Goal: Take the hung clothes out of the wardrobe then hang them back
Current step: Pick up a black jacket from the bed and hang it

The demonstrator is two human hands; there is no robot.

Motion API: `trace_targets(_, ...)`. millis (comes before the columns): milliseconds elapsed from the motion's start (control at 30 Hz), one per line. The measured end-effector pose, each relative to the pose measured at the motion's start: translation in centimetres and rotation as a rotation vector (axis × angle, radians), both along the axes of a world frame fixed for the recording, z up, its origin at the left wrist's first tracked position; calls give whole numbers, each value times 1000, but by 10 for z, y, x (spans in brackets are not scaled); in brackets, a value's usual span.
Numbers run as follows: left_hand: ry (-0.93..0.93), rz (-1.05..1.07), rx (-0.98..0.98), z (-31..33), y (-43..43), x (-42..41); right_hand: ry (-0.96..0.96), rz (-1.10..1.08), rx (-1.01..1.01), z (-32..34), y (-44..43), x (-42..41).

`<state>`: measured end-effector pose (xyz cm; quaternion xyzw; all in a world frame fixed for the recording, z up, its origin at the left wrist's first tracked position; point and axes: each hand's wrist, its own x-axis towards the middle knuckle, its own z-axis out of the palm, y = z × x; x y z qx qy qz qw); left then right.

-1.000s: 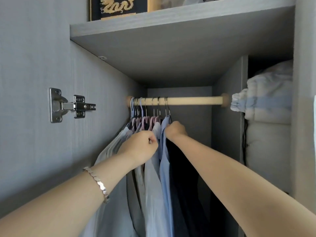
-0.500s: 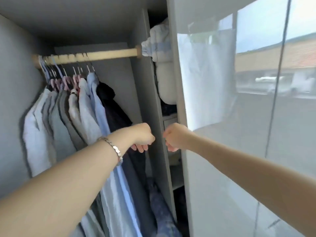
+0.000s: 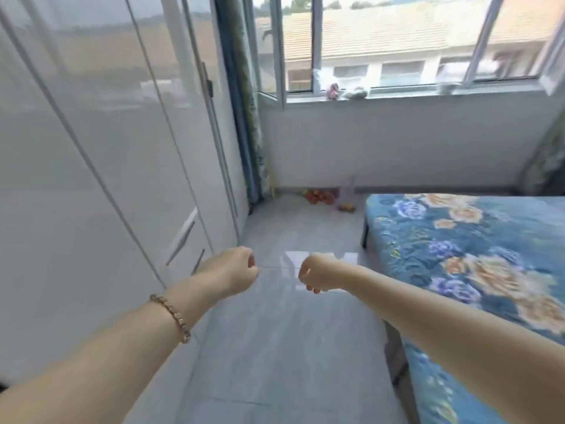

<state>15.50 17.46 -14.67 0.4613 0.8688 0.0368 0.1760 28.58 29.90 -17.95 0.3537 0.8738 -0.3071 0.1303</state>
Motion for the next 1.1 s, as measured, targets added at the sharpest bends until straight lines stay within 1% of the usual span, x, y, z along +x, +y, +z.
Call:
trace_targets(133, -32, -194, 69, -34, 78, 119, -107, -237, 84, -46, 48, 153)
trace_targets(233, -75, -356, 61, -52, 113, 204, -132, -476, 60, -64, 60, 259)
trace_targets(367, -131, -610, 11, -77, 140, 306, -168, -821, -1, -87, 39, 384)
trace_targets(500, -163, -883, -55, -91, 145, 404, -124, -1143, 23, -98, -16, 481)
trace_targets(567, -184, -996, -86, -95, 139, 448, -143, -1297, 37, -98, -51, 519)
trace_targets(667, -201, -1142, -101, -99, 123, 508, -204, -1463, 41, -102, -103, 566)
trace_targets(733, -230, -1228, -109, -100, 107, 540, -261, -1554, 17, -104, -135, 592)
trace_targets(867, -249, -1415, -101, -93, 78, 596, -311, -1727, 5, -108, -188, 639)
trace_targets(1000, -285, -1493, -119, -85, 60, 642, -337, -1832, -8, -110, -223, 675)
trace_targets(1100, -297, -1547, -127, -88, 57, 675, -341, -1900, -10, -114, -233, 703)
